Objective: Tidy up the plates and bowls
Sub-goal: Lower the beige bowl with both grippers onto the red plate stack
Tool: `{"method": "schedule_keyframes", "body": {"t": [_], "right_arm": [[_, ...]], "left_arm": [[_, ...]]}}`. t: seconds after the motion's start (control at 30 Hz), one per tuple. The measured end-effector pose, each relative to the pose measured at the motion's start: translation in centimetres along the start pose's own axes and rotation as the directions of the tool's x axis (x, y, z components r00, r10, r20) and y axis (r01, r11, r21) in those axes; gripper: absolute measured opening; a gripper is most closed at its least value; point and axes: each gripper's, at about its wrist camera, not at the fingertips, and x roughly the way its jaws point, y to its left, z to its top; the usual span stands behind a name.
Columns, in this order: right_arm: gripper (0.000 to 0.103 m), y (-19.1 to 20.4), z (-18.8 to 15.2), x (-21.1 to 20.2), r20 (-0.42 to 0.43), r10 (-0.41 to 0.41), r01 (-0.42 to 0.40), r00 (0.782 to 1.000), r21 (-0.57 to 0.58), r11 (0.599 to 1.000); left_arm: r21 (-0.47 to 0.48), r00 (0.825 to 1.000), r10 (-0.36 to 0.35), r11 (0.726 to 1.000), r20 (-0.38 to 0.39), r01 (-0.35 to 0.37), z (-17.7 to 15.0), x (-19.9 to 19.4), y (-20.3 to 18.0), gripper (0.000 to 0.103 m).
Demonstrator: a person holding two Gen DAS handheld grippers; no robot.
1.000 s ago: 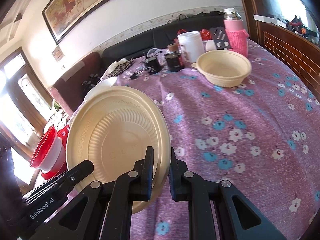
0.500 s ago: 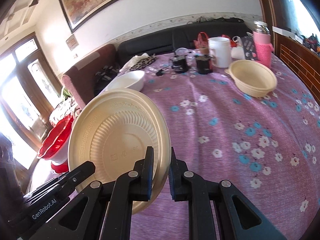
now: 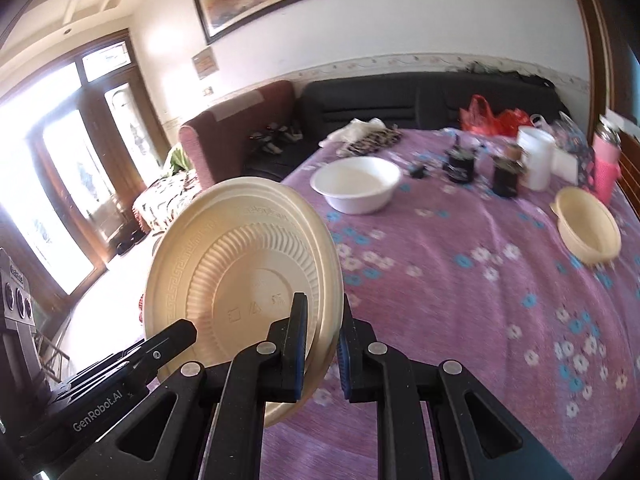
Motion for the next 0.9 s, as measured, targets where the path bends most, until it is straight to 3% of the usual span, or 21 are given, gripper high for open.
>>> {"method": "schedule_keyframes", "body": {"t": [0.4, 0.9], "right_arm": [[0.016, 6.7, 3.5, 4.5, -0.025, 0.051, -0.053, 0.998, -0.087, 0.995], [0.018, 6.4, 3.0, 11.7, -0.210, 0.133, -0.133, 0.969, 0.014, 0.991]], "left_arm": [[-0.073, 0.995, 0.083, 0.994, 0.048, -0.079, 4.3, -1.0, 5.0, 0.017], [-0.137, 0.994, 0.108, 0.985, -0.005, -0.107, 5.6, 1.3, 8.5, 0.017]]}}
